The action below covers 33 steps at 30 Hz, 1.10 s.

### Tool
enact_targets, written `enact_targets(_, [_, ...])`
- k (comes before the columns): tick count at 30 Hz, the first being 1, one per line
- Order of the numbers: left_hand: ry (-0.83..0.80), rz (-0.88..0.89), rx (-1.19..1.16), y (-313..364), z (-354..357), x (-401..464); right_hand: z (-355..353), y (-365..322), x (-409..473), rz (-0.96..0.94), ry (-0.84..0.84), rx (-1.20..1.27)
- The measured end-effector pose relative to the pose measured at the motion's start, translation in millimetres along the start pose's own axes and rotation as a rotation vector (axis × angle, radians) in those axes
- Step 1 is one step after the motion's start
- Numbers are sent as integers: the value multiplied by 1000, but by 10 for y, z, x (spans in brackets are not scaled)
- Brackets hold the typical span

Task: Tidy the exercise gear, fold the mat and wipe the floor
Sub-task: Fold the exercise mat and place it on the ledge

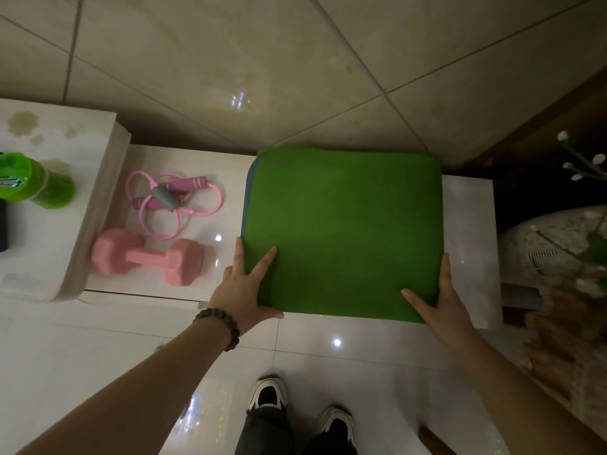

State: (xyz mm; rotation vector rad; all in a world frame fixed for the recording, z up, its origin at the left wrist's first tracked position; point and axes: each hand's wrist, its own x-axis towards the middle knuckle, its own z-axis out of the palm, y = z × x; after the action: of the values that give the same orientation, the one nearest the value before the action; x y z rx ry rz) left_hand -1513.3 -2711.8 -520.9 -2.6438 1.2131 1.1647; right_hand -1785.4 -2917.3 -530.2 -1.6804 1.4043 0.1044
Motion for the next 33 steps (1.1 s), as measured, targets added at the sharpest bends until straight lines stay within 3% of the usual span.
enact_targets(2, [19,-28,99,57,38,-18,7,-25,-5,-1,9,-3])
enact_targets(6, [272,2,109,258,5,74,88,-27,-65,30,72,-49])
enact_targets(10, [202,8,237,368,104,292,219,16,-105,104,70,-43])
enact_targets(13, [202,-9,290,332,241,374,252,-83,-76,126,154,-278])
enact_targets(16, [242,-12,287,292,341,419,407,-458,-128,-182,356,-656])
enact_targets(18, [292,2,272,272,398,430,705,-750,-59,-435,316,-753])
enact_targets(20, [343,11,268,251,460,445,1040,-946,111,-542,207,-827])
enact_targets(25, [402,29,269,203,532,480,1283,-1016,373,-508,106,-892])
enact_targets(28, [402,12,272,208,525,485,960,-1108,593,-526,302,-797])
enact_targets(30, [395,10,271,214,520,481,599,-1089,895,-422,477,-800])
enact_targets(33, [397,13,263,207,526,497,281,-925,1225,-201,397,-919])
